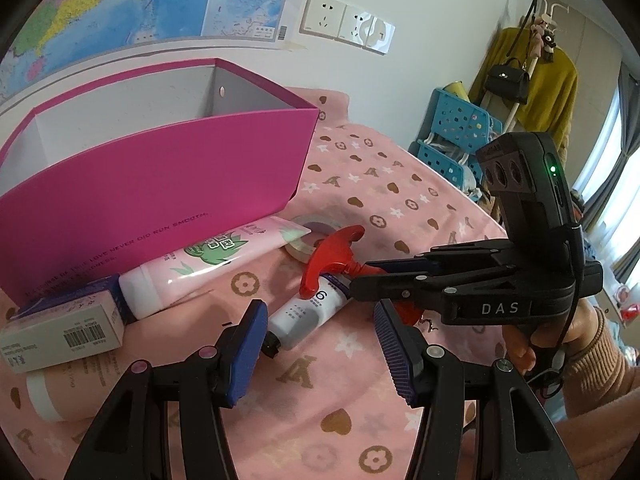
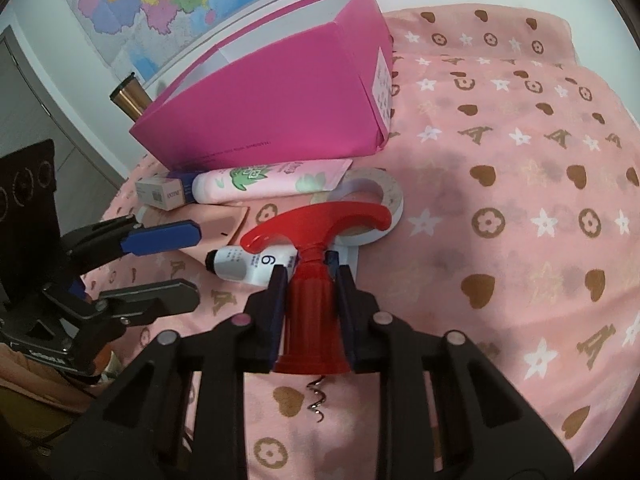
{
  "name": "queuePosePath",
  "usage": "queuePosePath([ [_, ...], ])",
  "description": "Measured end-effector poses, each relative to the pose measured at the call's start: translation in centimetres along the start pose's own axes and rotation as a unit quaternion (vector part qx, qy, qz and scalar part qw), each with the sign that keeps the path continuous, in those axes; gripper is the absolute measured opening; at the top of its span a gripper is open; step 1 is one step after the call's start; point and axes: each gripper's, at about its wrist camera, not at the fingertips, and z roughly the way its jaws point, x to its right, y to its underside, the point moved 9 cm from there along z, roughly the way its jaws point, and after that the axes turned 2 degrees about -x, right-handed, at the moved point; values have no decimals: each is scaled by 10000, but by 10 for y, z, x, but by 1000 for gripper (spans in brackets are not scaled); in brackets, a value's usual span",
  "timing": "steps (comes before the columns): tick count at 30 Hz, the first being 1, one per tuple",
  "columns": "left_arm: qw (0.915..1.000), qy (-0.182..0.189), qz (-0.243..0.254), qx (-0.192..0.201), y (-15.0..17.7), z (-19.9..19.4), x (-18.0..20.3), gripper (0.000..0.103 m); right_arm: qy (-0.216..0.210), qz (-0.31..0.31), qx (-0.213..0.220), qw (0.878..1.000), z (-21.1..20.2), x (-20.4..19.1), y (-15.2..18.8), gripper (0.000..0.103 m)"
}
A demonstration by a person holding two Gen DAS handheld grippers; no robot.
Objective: Organize rigid objects
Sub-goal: 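Grasp the red corkscrew by its body with the right gripper, then carry the red corkscrew into the magenta box and open the right gripper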
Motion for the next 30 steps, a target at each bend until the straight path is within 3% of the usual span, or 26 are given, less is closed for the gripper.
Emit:
queuePosePath([
  [16,9988,478,-67,84,-5,-12,13,57,-606,-7,371,9975,-21,-31,-17,27],
  [25,9965,732,27,410,-26,-38,19,57,-762,-251,717,9942,-35,-55,-53,27],
  [30,9959,670,190,585,-47,-46,18,57,-821,-467,933,9912,-41,-68,-84,27],
])
